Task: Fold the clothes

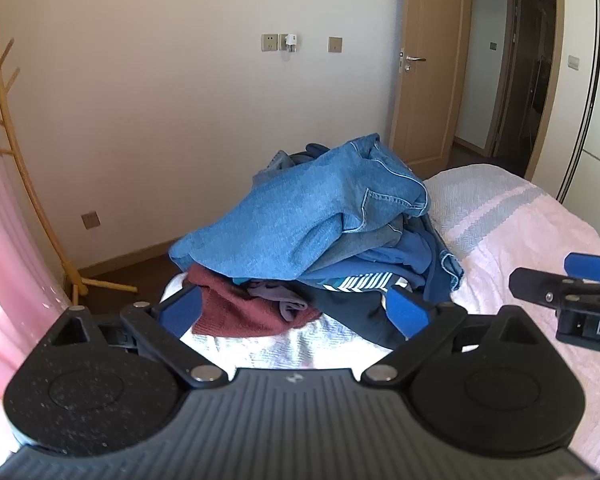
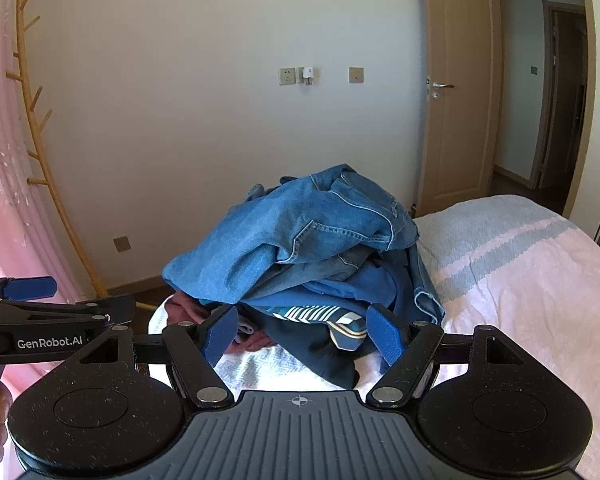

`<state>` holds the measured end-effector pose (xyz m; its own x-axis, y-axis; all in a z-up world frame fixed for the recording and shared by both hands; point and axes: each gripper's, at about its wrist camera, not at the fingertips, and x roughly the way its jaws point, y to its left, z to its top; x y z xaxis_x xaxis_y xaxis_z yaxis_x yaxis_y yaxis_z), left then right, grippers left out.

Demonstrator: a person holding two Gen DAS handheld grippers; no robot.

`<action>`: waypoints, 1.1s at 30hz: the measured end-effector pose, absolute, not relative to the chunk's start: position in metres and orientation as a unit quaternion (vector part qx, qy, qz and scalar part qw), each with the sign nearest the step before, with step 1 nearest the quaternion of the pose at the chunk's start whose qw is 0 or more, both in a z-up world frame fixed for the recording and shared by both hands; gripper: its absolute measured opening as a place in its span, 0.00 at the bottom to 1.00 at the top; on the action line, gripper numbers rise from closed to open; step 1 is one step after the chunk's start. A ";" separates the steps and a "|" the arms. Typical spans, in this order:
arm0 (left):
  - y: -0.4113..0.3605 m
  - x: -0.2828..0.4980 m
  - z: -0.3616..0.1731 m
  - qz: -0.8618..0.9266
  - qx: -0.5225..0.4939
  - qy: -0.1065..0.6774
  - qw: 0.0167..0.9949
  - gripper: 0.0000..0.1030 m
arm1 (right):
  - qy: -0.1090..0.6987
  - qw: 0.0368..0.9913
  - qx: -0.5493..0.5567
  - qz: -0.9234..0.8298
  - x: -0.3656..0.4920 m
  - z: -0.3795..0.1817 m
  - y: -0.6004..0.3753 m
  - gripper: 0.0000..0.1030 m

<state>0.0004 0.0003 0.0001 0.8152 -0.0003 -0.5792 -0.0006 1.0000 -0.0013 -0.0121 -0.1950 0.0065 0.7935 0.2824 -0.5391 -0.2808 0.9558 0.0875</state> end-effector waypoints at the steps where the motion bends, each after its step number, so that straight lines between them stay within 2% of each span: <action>1: 0.000 0.000 0.000 -0.002 -0.005 0.305 0.952 0.93 | 0.285 0.947 0.002 0.149 -0.012 0.007 -0.195 0.72; 7: -0.002 -0.018 -0.004 -0.006 -0.014 0.289 0.957 0.93 | 0.286 0.946 0.004 0.151 -0.009 0.006 -0.195 0.72; 10: 0.008 -0.001 -0.004 -0.013 -0.029 0.314 0.949 0.93 | 0.285 0.946 0.004 0.152 -0.010 0.002 -0.196 0.72; 33: 0.004 0.000 -0.006 -0.008 -0.028 0.319 0.947 0.93 | 0.288 0.945 0.009 0.158 -0.009 -0.003 -0.202 0.72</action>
